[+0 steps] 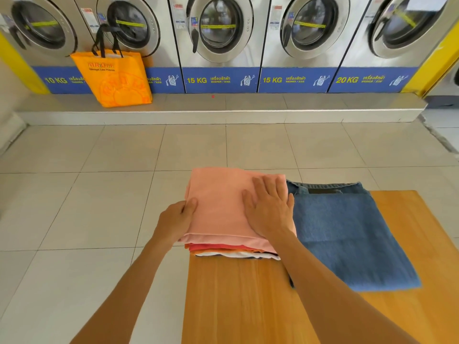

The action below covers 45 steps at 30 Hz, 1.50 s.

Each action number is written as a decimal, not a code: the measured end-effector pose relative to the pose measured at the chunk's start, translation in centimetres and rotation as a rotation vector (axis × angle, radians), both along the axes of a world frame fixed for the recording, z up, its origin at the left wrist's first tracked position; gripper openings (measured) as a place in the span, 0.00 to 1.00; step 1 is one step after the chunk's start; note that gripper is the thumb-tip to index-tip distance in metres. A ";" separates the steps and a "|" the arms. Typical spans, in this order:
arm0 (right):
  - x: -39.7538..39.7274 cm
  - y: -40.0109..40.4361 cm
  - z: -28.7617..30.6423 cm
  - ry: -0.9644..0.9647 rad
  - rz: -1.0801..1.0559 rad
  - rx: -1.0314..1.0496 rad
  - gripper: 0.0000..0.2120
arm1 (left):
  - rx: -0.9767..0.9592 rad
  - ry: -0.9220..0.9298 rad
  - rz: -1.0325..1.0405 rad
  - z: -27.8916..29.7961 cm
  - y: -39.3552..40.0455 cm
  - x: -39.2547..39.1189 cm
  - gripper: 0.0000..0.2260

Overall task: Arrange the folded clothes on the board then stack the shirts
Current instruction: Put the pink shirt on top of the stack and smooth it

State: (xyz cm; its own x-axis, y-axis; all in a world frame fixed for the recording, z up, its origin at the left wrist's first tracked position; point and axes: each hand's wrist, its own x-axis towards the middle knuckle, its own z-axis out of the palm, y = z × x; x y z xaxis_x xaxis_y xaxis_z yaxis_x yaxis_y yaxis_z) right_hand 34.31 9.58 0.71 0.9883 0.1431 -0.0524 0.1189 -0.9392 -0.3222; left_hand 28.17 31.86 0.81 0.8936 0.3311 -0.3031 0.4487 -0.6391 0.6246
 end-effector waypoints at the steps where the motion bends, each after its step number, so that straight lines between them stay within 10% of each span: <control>1: 0.1 0.0 0.1 0.019 0.006 -0.017 0.28 | 0.070 -0.046 0.015 -0.1 -0.4 -0.1 0.24; 7: -0.6 2.4 1.7 0.055 0.189 -0.094 0.25 | 0.216 -0.249 0.148 0.3 -1.5 -3.8 0.18; 14: -3.4 1.0 0.5 -0.059 0.438 -0.127 0.32 | -0.146 0.120 0.129 0.3 0.1 -5.4 0.26; 20: -0.4 -5.1 1.7 0.115 -0.026 -0.142 0.29 | 0.400 -0.063 0.144 3.2 -1.2 -3.0 0.08; 25: 0.7 -2.6 3.0 0.043 0.118 -0.092 0.25 | 0.472 -0.427 -0.101 4.7 -7.3 -0.5 0.13; 45: 12.9 -5.6 4.5 0.387 -0.177 0.567 0.12 | 0.462 -0.003 -0.250 1.2 -11.6 0.6 0.49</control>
State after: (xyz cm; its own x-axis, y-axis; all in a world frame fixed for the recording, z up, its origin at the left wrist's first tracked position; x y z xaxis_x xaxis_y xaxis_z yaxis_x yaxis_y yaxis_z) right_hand 47.24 4.03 5.26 0.9248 0.0907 -0.3694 -0.2419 -0.6092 -0.7553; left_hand 28.78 20.29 2.01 0.9630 0.2066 -0.1732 0.2463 -0.9354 0.2535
